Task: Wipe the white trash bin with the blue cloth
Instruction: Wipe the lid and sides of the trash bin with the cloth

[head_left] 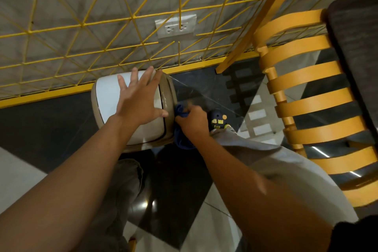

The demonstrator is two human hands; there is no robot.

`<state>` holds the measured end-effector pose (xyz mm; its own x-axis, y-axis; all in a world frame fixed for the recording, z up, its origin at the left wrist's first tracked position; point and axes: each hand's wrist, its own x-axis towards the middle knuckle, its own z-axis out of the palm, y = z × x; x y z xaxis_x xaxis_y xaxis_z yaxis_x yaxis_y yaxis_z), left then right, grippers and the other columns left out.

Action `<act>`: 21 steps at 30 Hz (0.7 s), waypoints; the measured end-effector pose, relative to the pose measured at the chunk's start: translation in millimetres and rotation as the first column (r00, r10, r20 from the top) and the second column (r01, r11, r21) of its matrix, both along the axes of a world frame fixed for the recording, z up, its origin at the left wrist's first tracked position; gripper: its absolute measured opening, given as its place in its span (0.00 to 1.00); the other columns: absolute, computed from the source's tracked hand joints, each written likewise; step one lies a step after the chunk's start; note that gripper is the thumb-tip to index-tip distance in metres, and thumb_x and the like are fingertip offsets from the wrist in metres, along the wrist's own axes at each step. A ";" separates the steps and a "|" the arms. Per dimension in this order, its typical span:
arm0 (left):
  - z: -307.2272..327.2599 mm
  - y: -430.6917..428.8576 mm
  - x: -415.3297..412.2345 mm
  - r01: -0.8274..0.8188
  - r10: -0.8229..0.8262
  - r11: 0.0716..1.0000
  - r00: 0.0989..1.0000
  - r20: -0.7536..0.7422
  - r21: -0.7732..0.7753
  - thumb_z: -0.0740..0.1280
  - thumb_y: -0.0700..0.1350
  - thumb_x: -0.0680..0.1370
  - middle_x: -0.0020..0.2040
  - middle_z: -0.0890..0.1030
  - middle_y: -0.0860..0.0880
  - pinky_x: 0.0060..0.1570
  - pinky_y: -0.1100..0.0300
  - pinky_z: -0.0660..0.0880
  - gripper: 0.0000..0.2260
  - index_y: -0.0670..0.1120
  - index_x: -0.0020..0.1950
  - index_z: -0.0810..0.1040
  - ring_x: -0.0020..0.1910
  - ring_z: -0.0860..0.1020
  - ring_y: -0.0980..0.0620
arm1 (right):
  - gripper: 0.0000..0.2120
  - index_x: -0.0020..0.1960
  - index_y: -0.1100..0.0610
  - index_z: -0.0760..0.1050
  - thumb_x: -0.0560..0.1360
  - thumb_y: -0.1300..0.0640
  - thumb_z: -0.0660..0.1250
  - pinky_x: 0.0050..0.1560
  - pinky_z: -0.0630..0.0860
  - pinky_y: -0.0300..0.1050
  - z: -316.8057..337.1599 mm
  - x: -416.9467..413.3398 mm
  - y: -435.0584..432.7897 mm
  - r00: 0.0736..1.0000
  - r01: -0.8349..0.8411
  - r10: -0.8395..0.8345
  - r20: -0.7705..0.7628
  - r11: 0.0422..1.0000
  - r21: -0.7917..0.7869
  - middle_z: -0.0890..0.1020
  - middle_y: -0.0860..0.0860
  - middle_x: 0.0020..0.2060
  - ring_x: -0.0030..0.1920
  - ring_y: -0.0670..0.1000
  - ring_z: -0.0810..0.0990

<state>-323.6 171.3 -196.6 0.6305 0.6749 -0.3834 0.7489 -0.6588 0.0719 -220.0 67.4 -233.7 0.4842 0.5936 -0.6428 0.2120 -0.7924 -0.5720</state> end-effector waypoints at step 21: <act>1.0 2.4 -1.3 0.040 -0.041 0.999 0.999 -0.031 -0.033 0.70 0.62 0.67 0.78 0.46 0.48 0.69 0.35 0.45 0.48 0.50 0.76 0.44 0.75 0.45 0.40 | 0.07 0.40 0.57 0.68 0.74 0.61 0.65 0.42 0.68 0.40 -12.7 -102.5 -22.9 0.531 0.827 -0.833 -0.154 0.549 -0.119 0.77 0.56 0.45 0.42 0.50 0.75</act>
